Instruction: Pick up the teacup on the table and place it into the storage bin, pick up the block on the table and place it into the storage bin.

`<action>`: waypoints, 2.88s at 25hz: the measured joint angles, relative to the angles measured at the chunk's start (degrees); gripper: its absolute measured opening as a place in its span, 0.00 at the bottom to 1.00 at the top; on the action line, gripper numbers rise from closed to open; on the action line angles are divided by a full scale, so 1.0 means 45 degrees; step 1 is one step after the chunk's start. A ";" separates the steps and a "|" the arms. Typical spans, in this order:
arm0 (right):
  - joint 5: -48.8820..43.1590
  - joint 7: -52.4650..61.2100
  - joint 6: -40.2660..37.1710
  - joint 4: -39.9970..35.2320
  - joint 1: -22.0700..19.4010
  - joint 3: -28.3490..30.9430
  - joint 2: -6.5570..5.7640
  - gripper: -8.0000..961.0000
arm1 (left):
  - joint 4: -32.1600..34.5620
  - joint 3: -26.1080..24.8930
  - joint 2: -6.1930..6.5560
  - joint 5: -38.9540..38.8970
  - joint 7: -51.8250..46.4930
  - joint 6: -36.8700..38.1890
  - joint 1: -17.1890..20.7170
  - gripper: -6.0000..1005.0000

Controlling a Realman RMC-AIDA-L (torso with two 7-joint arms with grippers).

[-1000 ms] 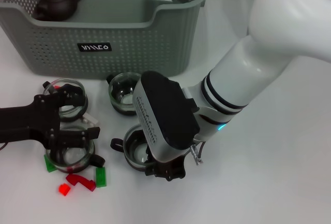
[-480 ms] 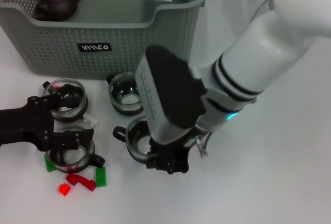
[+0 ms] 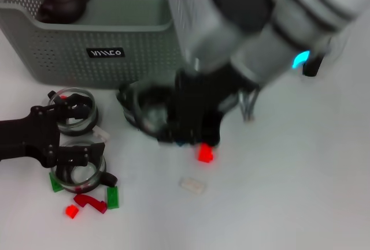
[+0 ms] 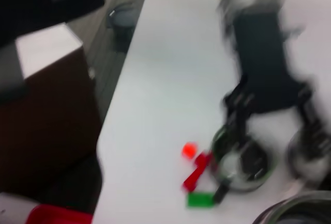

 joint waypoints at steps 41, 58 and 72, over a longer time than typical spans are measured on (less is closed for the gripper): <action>0.0502 -0.8275 1.4067 1.2351 0.3734 0.3558 0.0101 0.08 | -0.0480 0.0004 -0.0099 -0.0121 0.0131 -0.0057 -0.0152 0.93; 0.2977 -1.0141 1.5296 1.3412 0.3846 0.3061 0.0158 0.11 | -0.0801 0.0020 -0.0041 -0.0115 0.0185 -0.0306 -0.0174 0.93; 0.3189 -1.0175 1.5332 1.3491 0.3729 0.3017 0.0158 0.16 | -0.0800 0.0013 -0.0035 -0.0116 0.0188 -0.0327 -0.0183 0.93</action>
